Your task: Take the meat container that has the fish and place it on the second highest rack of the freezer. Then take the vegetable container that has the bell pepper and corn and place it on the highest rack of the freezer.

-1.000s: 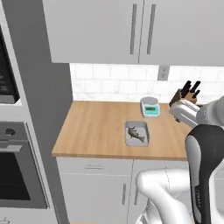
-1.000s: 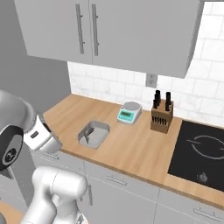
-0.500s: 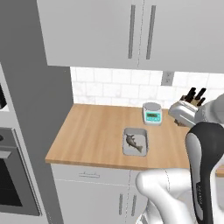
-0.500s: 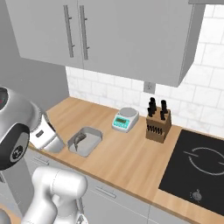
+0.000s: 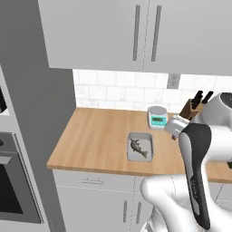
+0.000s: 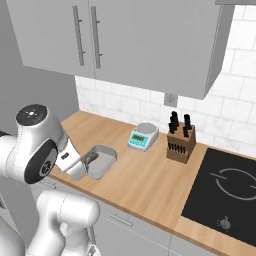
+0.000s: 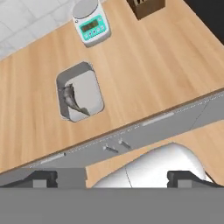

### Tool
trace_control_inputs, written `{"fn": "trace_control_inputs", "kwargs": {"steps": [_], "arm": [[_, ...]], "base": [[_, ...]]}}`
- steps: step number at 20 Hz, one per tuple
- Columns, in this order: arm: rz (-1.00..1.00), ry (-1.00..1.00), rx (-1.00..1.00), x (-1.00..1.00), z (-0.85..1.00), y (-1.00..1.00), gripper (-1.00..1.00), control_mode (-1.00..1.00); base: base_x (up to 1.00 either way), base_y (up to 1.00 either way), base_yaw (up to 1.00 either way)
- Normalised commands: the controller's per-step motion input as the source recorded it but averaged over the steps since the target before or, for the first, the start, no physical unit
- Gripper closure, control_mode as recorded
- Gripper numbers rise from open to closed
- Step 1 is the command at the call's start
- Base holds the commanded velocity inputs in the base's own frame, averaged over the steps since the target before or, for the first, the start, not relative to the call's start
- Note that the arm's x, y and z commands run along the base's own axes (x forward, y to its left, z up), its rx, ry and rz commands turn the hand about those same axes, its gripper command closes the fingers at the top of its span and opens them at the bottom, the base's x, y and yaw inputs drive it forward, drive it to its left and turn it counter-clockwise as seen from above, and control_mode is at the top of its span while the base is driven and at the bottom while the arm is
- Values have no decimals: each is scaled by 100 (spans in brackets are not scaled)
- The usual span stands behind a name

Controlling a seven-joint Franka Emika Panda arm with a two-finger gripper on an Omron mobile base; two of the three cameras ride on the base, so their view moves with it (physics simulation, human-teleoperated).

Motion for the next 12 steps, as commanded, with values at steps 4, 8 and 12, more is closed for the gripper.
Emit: {"fn": "trace_control_inputs", "kwargs": {"steps": [4,8,12], "arm": [[9,4,10,98,-54,0,-100,-100],[5,25,-3,86,-62,3,-100,-100],[0,36,-11,63,-46,16,-100,-100]], "base": [[0,0,0],[0,0,0],[0,0,0]]}}
